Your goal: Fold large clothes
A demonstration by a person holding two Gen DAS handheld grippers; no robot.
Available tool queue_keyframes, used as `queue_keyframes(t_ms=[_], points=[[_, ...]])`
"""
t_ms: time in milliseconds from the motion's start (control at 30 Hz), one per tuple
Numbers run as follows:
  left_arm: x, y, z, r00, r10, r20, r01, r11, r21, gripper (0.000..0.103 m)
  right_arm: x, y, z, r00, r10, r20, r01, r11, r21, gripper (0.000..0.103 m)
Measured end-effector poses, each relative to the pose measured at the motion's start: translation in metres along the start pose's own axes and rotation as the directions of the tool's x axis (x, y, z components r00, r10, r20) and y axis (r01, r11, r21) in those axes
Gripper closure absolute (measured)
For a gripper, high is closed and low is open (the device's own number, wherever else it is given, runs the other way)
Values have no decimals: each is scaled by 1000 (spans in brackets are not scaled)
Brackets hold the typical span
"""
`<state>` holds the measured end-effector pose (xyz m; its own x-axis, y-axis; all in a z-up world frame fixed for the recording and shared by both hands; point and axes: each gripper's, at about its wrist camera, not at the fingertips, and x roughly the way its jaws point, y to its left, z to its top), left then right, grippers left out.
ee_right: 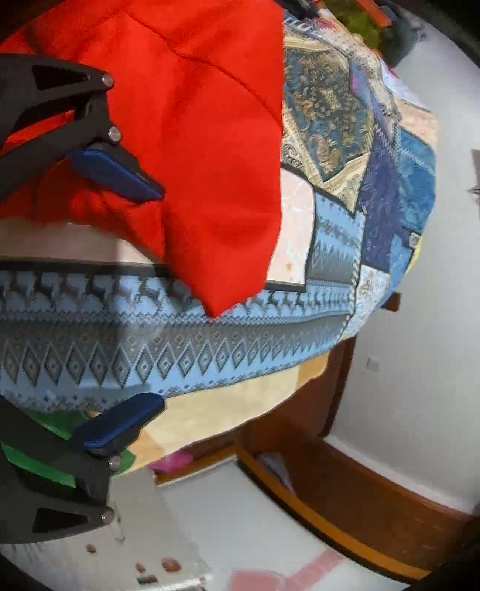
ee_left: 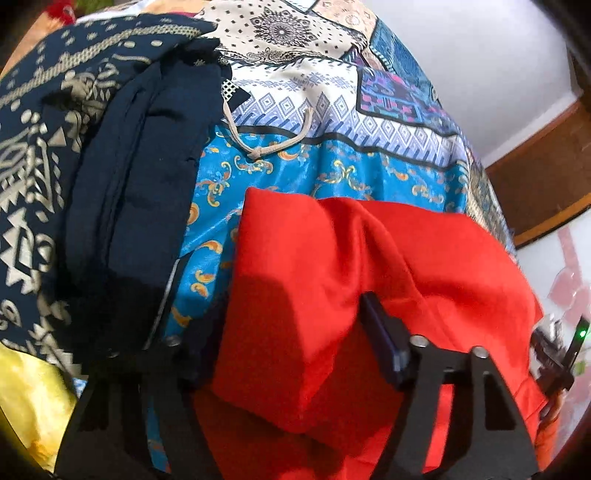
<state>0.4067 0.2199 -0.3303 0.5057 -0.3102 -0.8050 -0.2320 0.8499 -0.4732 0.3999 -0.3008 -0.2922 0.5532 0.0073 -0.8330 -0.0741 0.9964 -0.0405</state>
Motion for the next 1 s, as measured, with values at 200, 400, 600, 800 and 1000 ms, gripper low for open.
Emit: queue_keyframes(t_ms=[200,400,600,800,1000], points=[[-13,0,-6,999,-27,27,27,1000,14,73,-3,-20,-3,970,244,8,-243,963,118,8],[-25,-25,-9,994,72,79,-81,989,121,83,23,25,13,941,336,-33,-331,938,98,47],[-57,-49,3,966,163,201,-205,956,210,84,33,44,49,936,351,10,-351,934,62,87],[-79,-64,47,951,137,276,-193,963,186,84,33,58,119,954,287,88,-290,957,18,89],[-44,-64,90,944,189,271,-233,962,142,83,66,69,158,973,216,76,-216,976,-2,89]])
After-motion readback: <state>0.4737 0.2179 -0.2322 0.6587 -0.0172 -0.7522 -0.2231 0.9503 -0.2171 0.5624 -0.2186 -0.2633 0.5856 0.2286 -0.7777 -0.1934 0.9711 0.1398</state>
